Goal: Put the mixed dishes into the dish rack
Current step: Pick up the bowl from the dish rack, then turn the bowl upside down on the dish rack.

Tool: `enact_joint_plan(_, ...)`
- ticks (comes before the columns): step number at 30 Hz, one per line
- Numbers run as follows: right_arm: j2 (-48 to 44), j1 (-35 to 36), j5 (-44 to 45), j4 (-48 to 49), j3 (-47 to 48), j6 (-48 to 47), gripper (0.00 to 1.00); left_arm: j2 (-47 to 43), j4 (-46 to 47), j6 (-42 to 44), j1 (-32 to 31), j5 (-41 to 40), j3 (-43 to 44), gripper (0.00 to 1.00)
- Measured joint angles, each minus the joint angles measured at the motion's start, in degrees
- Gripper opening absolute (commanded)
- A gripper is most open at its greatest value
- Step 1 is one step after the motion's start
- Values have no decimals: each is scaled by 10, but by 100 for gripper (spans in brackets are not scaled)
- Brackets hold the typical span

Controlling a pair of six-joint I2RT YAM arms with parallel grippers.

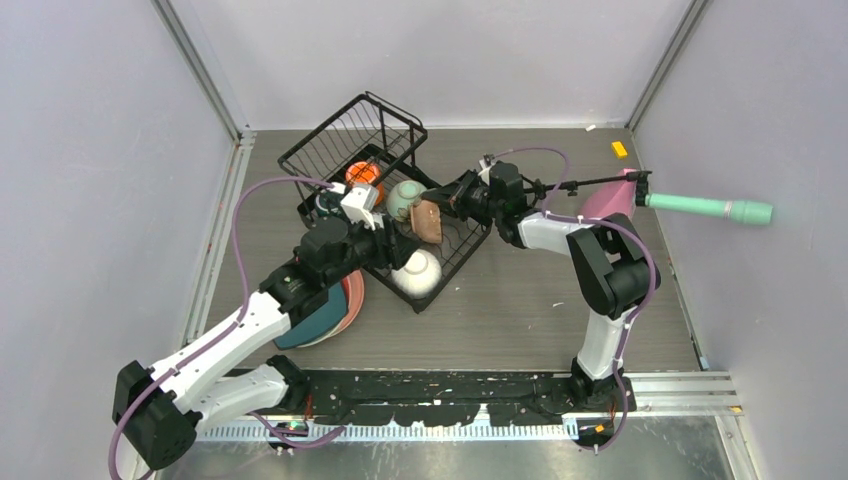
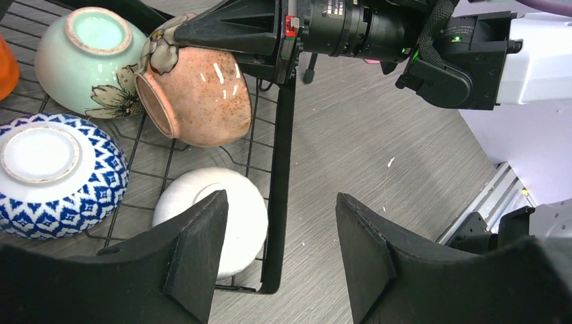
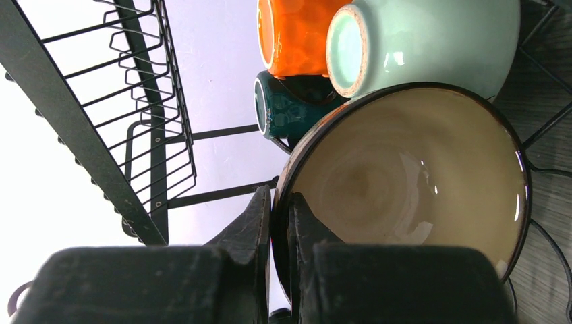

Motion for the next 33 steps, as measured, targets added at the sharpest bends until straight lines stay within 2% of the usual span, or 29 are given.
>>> enact_joint_plan(15, 0, -1, -1, 4, -2, -1, 4, 19, 0, 11, -9, -28, 0, 64)
enact_joint_plan(27, 3, -10, 1, 91, -46, 74, 7, 101, -1, 37, -46, -80, 17, 66)
enact_joint_plan(33, 24, -25, -5, 152, -59, 126, 13, 151, 19, 46, -68, -112, 35, 67)
